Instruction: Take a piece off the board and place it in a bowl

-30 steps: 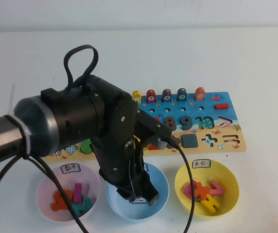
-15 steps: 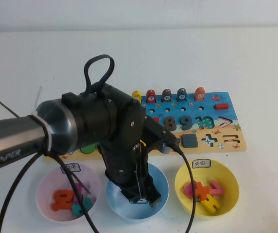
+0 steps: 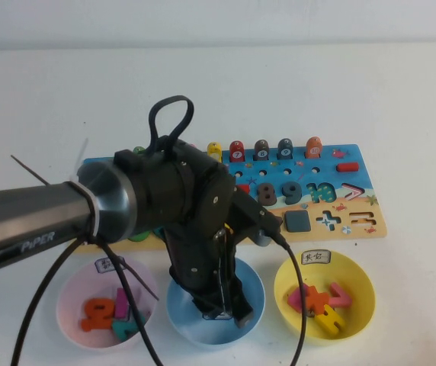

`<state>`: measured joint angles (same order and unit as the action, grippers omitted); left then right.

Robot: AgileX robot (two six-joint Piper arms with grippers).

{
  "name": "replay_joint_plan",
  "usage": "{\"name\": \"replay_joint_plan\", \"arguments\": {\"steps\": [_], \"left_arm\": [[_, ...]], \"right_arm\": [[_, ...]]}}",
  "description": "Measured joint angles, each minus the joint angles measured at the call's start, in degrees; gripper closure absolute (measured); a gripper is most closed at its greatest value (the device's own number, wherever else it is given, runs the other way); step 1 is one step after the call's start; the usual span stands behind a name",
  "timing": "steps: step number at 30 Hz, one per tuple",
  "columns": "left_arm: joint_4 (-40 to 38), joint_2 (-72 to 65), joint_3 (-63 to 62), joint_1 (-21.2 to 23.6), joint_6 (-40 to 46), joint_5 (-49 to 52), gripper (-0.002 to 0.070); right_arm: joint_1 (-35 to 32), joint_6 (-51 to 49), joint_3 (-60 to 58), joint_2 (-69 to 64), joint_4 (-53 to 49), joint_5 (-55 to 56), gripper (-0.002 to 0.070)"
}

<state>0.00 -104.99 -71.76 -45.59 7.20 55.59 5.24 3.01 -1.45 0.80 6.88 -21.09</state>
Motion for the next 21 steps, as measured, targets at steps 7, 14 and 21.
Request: {"name": "replay_joint_plan", "arguments": {"steps": [7, 14, 21], "left_arm": [[0.0, -1.3, -0.4, 0.0, 0.0, -0.2, 0.0465], [-0.3, -1.8, -0.4, 0.0, 0.0, -0.2, 0.0442], [-2.0, -1.8, -0.4, 0.0, 0.0, 0.4, 0.035]], "right_arm": [[0.0, 0.0, 0.0, 0.0, 0.0, 0.0, 0.0694], [0.0, 0.0, 0.0, 0.0, 0.0, 0.0, 0.0694], [0.0, 0.0, 0.0, 0.0, 0.0, 0.0, 0.0694]]}}
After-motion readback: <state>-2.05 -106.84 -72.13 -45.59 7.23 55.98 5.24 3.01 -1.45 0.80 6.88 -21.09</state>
